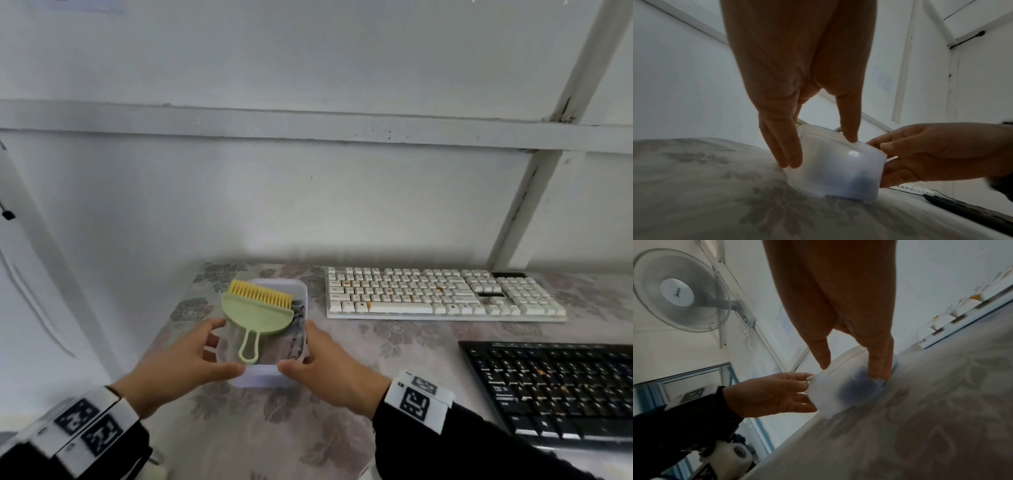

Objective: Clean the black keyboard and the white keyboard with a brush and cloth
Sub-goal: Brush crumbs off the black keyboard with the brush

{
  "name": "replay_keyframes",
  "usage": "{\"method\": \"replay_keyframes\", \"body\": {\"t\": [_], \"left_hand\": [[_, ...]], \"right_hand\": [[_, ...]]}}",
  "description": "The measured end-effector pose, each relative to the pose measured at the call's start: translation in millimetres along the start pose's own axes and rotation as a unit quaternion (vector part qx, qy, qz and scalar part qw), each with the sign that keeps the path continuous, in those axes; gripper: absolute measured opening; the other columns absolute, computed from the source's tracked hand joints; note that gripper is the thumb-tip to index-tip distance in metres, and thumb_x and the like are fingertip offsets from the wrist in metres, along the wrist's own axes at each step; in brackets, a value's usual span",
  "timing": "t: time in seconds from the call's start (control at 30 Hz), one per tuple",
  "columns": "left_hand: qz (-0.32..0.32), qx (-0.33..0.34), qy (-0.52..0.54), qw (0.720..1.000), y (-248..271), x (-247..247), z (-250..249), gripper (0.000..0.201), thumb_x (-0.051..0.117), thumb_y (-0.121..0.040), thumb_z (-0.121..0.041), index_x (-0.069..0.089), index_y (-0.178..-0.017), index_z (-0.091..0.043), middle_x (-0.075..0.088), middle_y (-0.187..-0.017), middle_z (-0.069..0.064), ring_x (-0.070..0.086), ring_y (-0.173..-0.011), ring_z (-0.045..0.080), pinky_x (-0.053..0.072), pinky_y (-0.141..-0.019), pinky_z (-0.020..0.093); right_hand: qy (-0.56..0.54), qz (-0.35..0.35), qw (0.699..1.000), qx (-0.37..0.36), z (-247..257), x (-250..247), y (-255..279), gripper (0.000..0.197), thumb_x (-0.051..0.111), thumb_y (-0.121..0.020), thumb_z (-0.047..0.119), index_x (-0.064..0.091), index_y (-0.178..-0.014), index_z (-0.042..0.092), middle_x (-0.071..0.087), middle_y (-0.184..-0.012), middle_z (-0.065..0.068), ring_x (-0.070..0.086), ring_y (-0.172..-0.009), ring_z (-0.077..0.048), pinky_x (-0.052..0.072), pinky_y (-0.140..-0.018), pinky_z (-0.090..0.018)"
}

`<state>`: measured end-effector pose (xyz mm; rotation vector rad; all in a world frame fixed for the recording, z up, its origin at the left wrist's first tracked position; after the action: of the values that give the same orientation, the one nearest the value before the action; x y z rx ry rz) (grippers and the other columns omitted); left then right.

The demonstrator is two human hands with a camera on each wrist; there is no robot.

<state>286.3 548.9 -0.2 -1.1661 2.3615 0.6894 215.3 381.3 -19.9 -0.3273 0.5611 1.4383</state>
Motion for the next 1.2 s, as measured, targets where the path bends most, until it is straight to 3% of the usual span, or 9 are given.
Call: {"method": "replay_keyframes", "body": {"t": [0.17, 0.23, 0.37, 0.5, 0.67, 0.8, 0.9, 1.0, 1.2], "left_hand": [[0.021, -0.010, 0.034, 0.999, 29, 6, 9, 0.098, 0.085, -0.050, -0.047, 0.033, -0.132, -0.030, 0.056, -0.108, -0.003, 0.066, -0.089, 0.014, 0.055, -0.080, 0.030], [0.032, -0.007, 0.049, 0.998, 40, 8, 11, 0.110, 0.084, -0.034, -0.058, 0.034, -0.129, -0.033, 0.058, -0.109, -0.001, 0.068, -0.086, 0.013, 0.056, -0.076, 0.028], [0.039, -0.008, 0.068, 0.997, 55, 11, 16, 0.099, 0.086, -0.051, -0.044, 0.033, -0.134, -0.032, 0.058, -0.111, 0.000, 0.068, -0.086, 0.010, 0.054, -0.070, 0.022], [0.043, -0.008, 0.083, 0.996, 67, 9, 19, 0.109, 0.086, -0.032, -0.052, 0.036, -0.126, -0.033, 0.060, -0.109, 0.003, 0.068, -0.085, 0.010, 0.055, -0.067, 0.022], [0.048, -0.006, 0.101, 0.994, 73, 12, 16, 0.101, 0.083, -0.039, -0.042, 0.035, -0.128, -0.031, 0.060, -0.108, 0.004, 0.068, -0.084, 0.009, 0.054, -0.064, 0.020], [0.052, -0.010, 0.097, 0.994, 72, 11, 17, 0.104, 0.083, -0.041, -0.043, 0.032, -0.131, -0.033, 0.059, -0.110, 0.001, 0.068, -0.086, 0.008, 0.054, -0.068, 0.021], [0.052, -0.006, 0.109, 0.993, 71, 11, 16, 0.101, 0.084, -0.041, -0.042, 0.034, -0.128, -0.035, 0.061, -0.111, -0.001, 0.067, -0.088, 0.007, 0.054, -0.068, 0.020], [0.056, -0.004, 0.130, 0.990, 72, 13, 13, 0.097, 0.086, -0.041, -0.038, 0.038, -0.125, -0.034, 0.063, -0.109, 0.000, 0.068, -0.087, 0.007, 0.054, -0.064, 0.019], [0.049, -0.002, 0.096, 0.994, 71, 11, 12, 0.099, 0.084, -0.043, -0.044, 0.034, -0.128, -0.036, 0.060, -0.113, -0.005, 0.065, -0.090, 0.003, 0.053, -0.069, 0.019]], "right_hand": [[0.003, 0.009, 1.000, -0.003, -9, 21, 19, 0.098, 0.054, -0.063, 0.065, 0.021, -0.145, 0.021, 0.043, -0.139, 0.000, 0.046, -0.125, -0.017, 0.042, -0.105, -0.039], [-0.003, 0.013, 1.000, 0.002, -11, 27, 28, 0.101, 0.053, -0.061, 0.066, 0.020, -0.145, 0.021, 0.042, -0.140, 0.001, 0.044, -0.127, -0.017, 0.041, -0.106, -0.039], [-0.021, 0.030, 0.999, 0.007, -13, 36, 39, 0.101, 0.055, -0.061, 0.066, 0.019, -0.146, 0.025, 0.041, -0.139, 0.002, 0.045, -0.126, -0.017, 0.041, -0.105, -0.038], [-0.023, 0.044, 0.999, 0.009, -14, 43, 46, 0.106, 0.060, -0.057, 0.079, 0.019, -0.144, 0.033, 0.043, -0.137, 0.007, 0.050, -0.122, -0.015, 0.045, -0.102, -0.039], [0.031, 0.036, 0.999, -0.004, 4, 35, 60, 0.084, 0.060, -0.076, 0.058, 0.023, -0.144, 0.026, 0.037, -0.140, 0.003, 0.042, -0.127, -0.017, 0.038, -0.107, -0.037], [0.127, -0.045, 0.985, -0.111, 57, 7, 67, 0.055, 0.056, -0.090, 0.028, 0.036, -0.140, 0.024, 0.033, -0.137, 0.000, 0.029, -0.129, -0.019, 0.026, -0.106, -0.025], [0.174, 0.025, 0.969, -0.176, 84, 23, 54, 0.046, 0.055, -0.088, 0.011, 0.053, -0.131, 0.028, 0.034, -0.138, -0.004, 0.026, -0.128, -0.022, 0.026, -0.110, -0.033], [0.258, 0.074, 0.945, -0.190, 92, 38, 41, 0.045, 0.052, -0.088, 0.007, 0.059, -0.126, 0.031, 0.029, -0.143, -0.010, 0.026, -0.128, -0.030, 0.023, -0.109, -0.044], [0.319, 0.087, 0.922, -0.203, 90, 47, 26, 0.036, 0.050, -0.091, 0.009, 0.063, -0.118, 0.027, 0.031, -0.144, -0.012, 0.030, -0.127, -0.035, 0.030, -0.103, -0.047]]}}
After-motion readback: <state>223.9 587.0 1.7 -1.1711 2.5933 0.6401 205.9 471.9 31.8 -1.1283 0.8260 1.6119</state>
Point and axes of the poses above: each hand's wrist, its own y-axis away from the middle knuckle, its own x-axis out of the palm, z = x × y, the point moved 8 cm from there along -y, towards the middle knuckle
